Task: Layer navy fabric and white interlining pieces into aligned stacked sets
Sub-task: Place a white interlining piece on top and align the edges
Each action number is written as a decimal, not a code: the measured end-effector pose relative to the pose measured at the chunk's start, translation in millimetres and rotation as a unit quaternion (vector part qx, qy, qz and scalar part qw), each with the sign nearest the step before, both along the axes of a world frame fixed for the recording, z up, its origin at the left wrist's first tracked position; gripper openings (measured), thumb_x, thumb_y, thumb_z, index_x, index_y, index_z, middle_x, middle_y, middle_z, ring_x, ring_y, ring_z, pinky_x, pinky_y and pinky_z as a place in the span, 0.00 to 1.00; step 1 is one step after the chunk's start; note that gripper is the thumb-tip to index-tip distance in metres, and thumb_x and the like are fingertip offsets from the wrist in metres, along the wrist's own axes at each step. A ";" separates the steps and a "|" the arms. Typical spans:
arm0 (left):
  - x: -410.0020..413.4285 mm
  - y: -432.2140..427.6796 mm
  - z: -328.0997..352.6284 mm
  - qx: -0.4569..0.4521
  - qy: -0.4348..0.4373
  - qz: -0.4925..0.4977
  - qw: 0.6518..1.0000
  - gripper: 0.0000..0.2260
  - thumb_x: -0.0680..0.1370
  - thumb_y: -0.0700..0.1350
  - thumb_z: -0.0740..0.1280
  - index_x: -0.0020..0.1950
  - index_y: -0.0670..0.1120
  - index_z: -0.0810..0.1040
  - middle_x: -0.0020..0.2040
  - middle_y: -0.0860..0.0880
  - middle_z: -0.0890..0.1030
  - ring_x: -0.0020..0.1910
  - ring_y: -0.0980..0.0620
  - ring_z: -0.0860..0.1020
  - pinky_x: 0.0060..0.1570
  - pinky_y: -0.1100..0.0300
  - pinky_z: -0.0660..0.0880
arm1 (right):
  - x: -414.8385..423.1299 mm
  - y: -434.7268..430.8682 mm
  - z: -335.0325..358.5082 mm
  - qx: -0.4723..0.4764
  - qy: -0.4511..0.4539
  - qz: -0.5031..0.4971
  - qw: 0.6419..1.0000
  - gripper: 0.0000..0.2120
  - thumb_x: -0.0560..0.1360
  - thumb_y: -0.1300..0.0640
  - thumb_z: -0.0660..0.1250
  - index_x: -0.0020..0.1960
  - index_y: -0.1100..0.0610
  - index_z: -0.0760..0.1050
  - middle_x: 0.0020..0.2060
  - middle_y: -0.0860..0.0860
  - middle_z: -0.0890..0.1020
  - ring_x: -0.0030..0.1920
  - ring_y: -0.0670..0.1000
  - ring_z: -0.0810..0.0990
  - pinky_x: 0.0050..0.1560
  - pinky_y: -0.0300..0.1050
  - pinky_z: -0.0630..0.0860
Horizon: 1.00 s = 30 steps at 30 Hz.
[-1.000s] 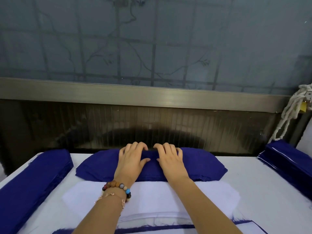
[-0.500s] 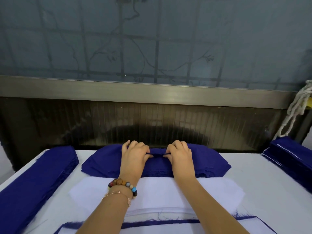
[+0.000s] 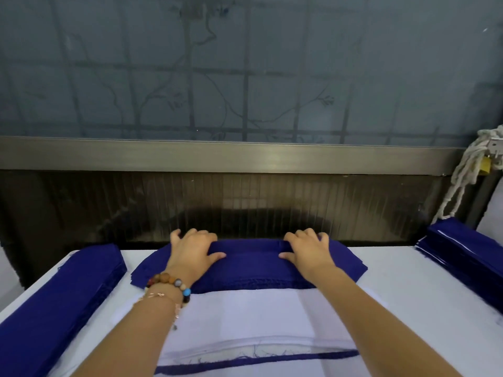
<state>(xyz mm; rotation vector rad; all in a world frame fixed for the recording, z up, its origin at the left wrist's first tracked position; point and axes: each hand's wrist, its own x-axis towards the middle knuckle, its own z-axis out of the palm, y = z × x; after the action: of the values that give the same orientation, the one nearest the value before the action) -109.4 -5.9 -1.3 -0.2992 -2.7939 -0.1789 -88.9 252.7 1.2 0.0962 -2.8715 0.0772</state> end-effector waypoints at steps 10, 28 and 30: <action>6.5 -86.0 -6.5 0.157 -0.059 0.122 0.978 0.20 0.77 0.56 0.67 0.67 0.52 0.74 0.65 0.50 0.76 0.64 0.46 0.72 0.61 0.47 0.67 | 20.2 95.3 2.2 -0.096 -0.051 -0.212 0.971 0.16 0.77 0.42 0.63 0.62 0.48 0.73 0.56 0.50 0.79 0.62 0.55 0.70 0.60 0.52 0.63; 78.9 -88.3 43.5 0.403 0.046 0.096 0.909 0.12 0.76 0.45 0.71 0.34 0.43 0.79 0.29 0.46 0.78 0.31 0.50 0.76 0.31 0.59 0.68 | 78.1 98.9 34.6 -0.378 0.056 -0.166 0.909 0.08 0.78 0.51 0.65 0.47 0.55 0.77 0.39 0.52 0.81 0.43 0.56 0.79 0.50 0.54 0.77; 98.9 -90.2 46.1 0.421 0.011 0.091 0.903 0.11 0.76 0.44 0.71 0.35 0.42 0.80 0.30 0.44 0.79 0.31 0.49 0.76 0.31 0.60 0.68 | 94.4 100.5 35.6 -0.386 0.053 -0.155 0.908 0.08 0.78 0.51 0.66 0.47 0.55 0.77 0.39 0.52 0.81 0.43 0.55 0.79 0.49 0.53 0.76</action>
<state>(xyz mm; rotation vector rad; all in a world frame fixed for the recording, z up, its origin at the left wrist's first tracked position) -10.5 -96.1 44.8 0.1736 -2.4102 -1.2604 5.5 353.3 36.8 -0.4867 -2.4917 1.0789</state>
